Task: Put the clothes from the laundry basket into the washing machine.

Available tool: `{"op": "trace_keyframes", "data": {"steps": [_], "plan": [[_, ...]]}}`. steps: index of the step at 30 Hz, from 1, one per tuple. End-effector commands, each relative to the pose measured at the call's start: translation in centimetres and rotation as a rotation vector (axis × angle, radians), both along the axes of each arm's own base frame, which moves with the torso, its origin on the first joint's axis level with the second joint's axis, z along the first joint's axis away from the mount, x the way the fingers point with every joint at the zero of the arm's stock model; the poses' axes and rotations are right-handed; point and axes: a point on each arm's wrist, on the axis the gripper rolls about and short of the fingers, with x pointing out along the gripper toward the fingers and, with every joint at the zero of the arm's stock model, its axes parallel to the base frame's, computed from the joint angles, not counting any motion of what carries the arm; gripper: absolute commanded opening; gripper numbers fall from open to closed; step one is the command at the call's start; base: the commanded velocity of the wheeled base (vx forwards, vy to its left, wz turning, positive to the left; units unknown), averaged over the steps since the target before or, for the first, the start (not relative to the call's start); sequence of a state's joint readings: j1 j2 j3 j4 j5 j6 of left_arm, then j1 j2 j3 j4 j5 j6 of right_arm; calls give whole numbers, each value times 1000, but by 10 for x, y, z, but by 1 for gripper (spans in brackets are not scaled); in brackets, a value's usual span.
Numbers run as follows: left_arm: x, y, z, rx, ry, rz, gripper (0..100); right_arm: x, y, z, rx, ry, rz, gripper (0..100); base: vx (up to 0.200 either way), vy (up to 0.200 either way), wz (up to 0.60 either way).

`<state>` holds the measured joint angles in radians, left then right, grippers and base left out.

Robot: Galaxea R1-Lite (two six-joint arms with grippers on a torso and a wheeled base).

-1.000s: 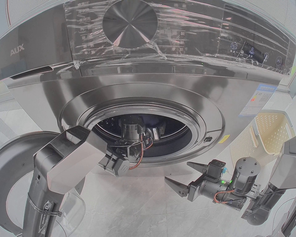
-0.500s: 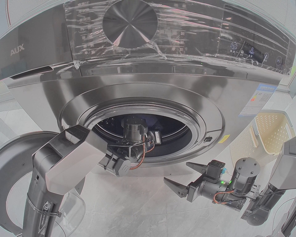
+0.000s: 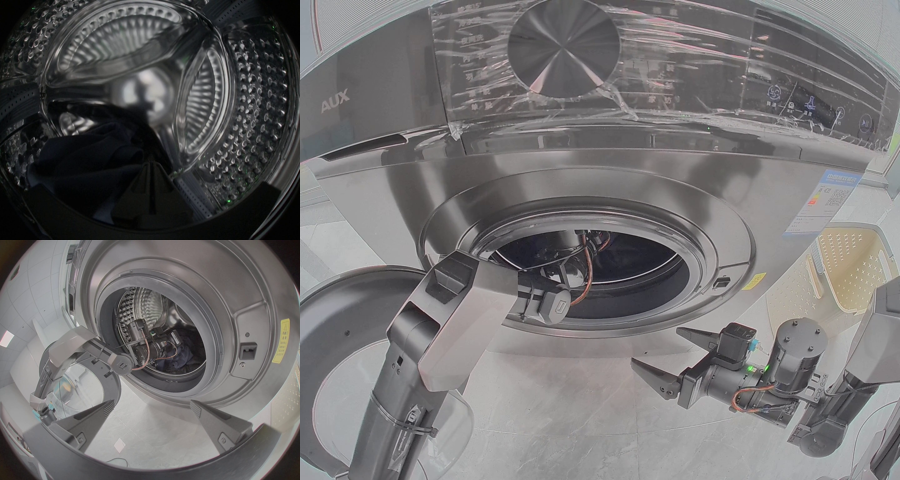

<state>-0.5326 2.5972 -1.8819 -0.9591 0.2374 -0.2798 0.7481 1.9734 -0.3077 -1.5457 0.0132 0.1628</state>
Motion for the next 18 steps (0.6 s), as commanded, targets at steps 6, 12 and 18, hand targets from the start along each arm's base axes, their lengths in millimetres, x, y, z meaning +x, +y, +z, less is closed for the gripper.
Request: {"op": "trace_keyframes", "data": {"steps": [6, 12, 18], "plan": [[11, -6, -17, -5, -23, 28, 100, 0, 0, 1, 2, -3, 1, 100, 0, 0, 0], [0, -8, -12, 14, 2, 15, 100, 0, 0, 0, 1, -1, 1, 100, 0, 0, 0], [-45, -8, 0, 82, 93, -38, 100, 0, -1, 0, -1, 1, 0, 100, 0, 0, 0]]}}
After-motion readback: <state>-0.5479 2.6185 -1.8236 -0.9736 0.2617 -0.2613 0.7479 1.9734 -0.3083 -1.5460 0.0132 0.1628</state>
